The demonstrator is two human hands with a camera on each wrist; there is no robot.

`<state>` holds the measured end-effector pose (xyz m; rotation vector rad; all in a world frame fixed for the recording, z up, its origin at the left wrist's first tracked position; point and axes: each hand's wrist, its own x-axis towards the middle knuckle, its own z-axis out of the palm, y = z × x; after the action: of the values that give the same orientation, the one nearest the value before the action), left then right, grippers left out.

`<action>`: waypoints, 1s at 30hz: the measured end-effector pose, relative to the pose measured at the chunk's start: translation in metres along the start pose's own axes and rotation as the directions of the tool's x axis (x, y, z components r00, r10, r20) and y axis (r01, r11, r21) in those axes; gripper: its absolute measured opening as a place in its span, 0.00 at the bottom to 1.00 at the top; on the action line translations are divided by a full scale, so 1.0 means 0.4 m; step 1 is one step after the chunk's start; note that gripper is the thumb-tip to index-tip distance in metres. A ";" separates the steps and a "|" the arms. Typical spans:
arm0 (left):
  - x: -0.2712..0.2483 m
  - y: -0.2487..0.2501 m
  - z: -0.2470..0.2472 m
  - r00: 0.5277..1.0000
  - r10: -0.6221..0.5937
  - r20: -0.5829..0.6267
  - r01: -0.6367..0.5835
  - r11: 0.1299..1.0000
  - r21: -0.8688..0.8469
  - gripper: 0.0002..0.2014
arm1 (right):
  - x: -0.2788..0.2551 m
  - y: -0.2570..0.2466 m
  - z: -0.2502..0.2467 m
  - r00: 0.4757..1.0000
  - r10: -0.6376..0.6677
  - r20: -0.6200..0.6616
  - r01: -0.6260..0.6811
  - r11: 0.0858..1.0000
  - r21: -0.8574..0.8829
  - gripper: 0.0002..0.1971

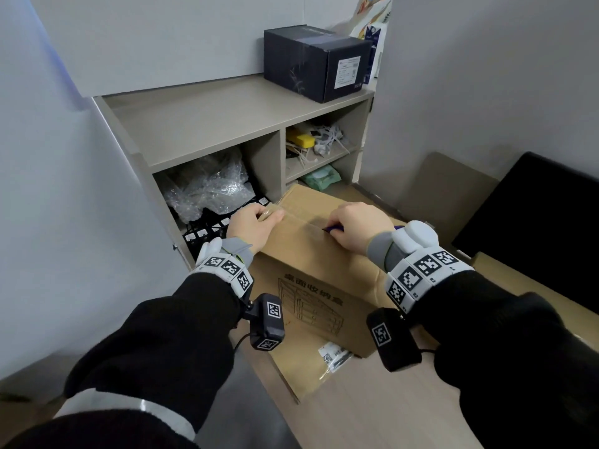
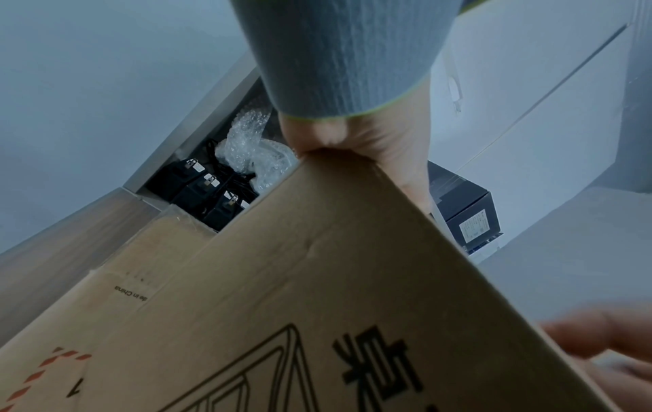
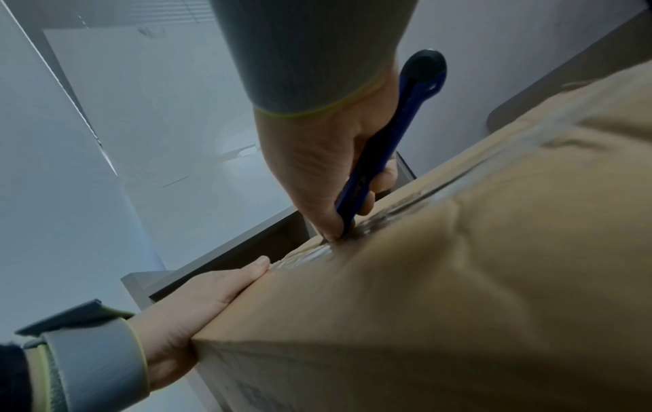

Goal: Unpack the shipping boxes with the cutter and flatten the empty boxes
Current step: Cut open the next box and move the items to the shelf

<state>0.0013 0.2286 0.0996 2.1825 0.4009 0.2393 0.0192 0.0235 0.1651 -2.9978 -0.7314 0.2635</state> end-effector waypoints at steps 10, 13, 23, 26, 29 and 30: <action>-0.005 0.044 -0.009 0.994 0.028 0.104 -0.062 0.942 0.331 0.28 | -0.106 0.080 0.003 0.998 0.054 -0.030 -0.054 0.998 -0.012 0.13; 0.002 0.043 -0.008 0.994 0.023 0.108 -0.060 0.932 0.357 0.28 | -0.140 0.111 0.001 0.996 0.079 -0.033 -0.080 0.997 -0.021 0.12; -0.063 0.182 0.124 0.898 0.437 0.049 -0.369 0.687 0.626 0.17 | -0.200 0.159 0.016 0.988 0.134 -0.072 -0.131 0.990 0.044 0.12; -0.124 0.231 0.211 0.775 0.524 0.353 -0.629 0.577 0.522 0.15 | -0.199 0.159 0.016 0.987 0.145 -0.072 -0.141 0.988 0.058 0.13; -0.149 0.234 0.240 0.780 0.517 0.352 -0.625 0.620 0.475 0.15 | -0.204 0.161 0.021 0.989 0.130 -0.066 -0.127 0.991 0.051 0.14; -0.146 0.231 0.240 0.792 0.497 0.355 -0.610 0.630 0.480 0.16 | -0.209 0.164 0.021 0.990 0.125 -0.063 -0.122 0.992 0.044 0.14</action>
<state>-0.0045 0.0841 0.1152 2.8667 -0.4060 0.2642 -0.0255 -0.0732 0.1642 -3.0013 -0.5292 0.1807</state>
